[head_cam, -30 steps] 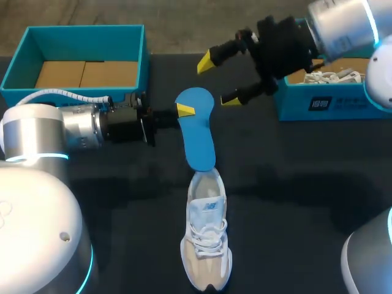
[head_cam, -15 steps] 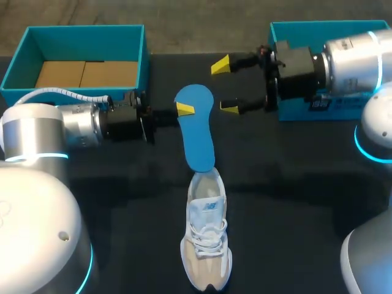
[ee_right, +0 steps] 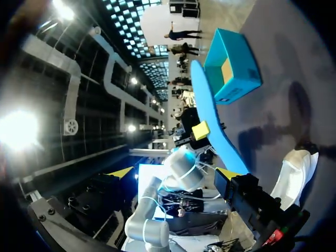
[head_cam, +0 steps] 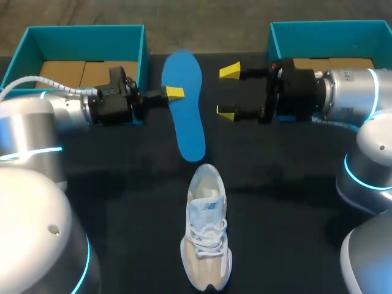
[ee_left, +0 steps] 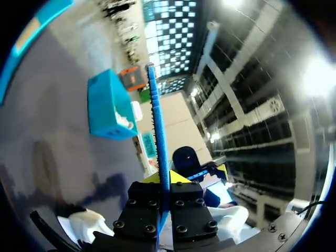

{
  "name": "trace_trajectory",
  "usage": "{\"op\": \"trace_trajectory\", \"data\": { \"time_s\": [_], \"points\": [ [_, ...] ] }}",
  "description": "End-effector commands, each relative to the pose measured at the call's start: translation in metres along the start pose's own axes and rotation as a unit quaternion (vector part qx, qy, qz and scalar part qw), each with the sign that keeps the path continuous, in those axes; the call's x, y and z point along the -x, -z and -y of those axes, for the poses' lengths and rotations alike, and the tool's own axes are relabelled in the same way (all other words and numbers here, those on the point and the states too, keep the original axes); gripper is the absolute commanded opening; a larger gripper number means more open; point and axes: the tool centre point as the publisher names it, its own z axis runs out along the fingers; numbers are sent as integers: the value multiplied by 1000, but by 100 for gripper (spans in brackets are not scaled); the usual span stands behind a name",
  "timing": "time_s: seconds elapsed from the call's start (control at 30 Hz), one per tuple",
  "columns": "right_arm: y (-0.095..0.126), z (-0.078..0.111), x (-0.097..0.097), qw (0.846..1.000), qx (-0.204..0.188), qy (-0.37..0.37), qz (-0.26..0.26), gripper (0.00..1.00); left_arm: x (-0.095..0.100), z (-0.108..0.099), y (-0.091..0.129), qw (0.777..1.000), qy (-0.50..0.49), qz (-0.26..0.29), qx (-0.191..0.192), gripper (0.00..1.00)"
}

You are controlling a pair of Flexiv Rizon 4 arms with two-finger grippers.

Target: Take the shoe out of the shoebox, open the shoe tongue, remove and reinsert the insole, then place the shoe into the shoebox

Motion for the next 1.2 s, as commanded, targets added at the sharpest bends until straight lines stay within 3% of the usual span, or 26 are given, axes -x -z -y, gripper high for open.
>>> {"op": "trace_trajectory", "data": {
  "time_s": [0.03, 0.23, 0.37, 0.6, 1.1, 1.13, 1.2],
  "points": [
    [-2, 1, 1, 1000, 2, 0, -1, 100, -12, -8, 2, 925, -343, -24, -162, 0],
    [-2, 1, 1, 1000, 2, 0, -1, 100, -20, -6, 9, 840, -516, -39, -163, 0],
    [-2, 1, 1, 1000, 2, 0, -1, 100, -22, 3, 12, 811, -561, -72, -149, 0],
    [-2, 1, 1, 1000, 2, 0, -1, 100, -25, 18, 13, 797, -591, -84, -92, 0],
    [-2, 1, 1, 1000, 2, 0, -1, 100, -25, 18, 13, 797, -591, -84, -92, 0],
    [-2, 1, 1, 1000, 2, 0, -1, 100, -24, 18, 12, 795, -594, -89, -88, 0],
    [-2, 1, 1, 1000, 2, 0, -1, 100, -26, 16, 11, 769, -622, -122, -81, 0]
  ]
}}
